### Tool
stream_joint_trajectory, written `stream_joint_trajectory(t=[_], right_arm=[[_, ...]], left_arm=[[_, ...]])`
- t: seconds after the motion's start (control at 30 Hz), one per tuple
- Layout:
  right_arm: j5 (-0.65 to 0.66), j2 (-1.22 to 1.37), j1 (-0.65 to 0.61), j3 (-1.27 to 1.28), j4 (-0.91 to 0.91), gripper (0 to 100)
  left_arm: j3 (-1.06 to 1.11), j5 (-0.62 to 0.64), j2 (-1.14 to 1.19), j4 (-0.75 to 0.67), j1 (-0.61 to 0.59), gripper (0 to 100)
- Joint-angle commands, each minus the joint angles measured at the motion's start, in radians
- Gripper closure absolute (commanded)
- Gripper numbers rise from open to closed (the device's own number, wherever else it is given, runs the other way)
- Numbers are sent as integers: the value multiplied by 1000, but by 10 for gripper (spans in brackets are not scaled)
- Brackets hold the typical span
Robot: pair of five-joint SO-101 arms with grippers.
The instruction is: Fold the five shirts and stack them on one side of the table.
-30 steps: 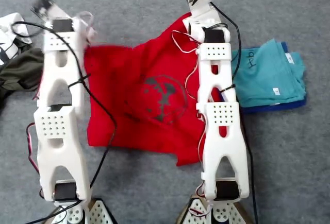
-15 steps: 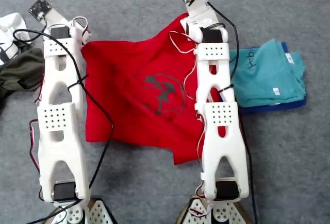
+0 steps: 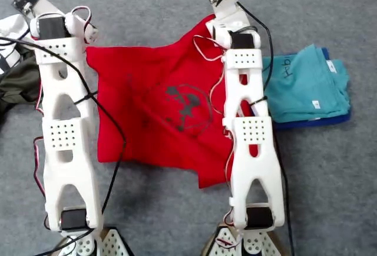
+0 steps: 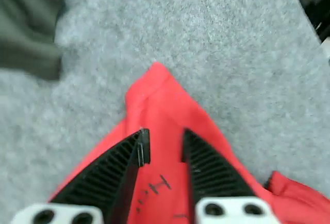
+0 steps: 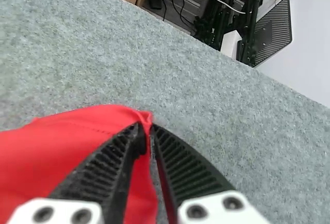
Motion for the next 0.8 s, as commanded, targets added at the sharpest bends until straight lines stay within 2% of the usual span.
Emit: stream_joint_trajectory(t=[0.0, 0.17, 0.4, 0.53, 0.77], right_arm=[[12, -4, -12, -22, -15, 996], [12, -4, -12, -22, -15, 996], [12, -4, -10, -22, -18, 996], [12, -4, -10, -22, -21, 996], [14, -4, -5, -22, -34, 996]], left_arm=[[32, 72, 15, -40, 58, 976], [196, 87, 137, -133, 135, 981], [117, 31, 223, 26, 172, 981], [192, -25, 262, 32, 178, 981], [354, -89, 170, 32, 215, 981]])
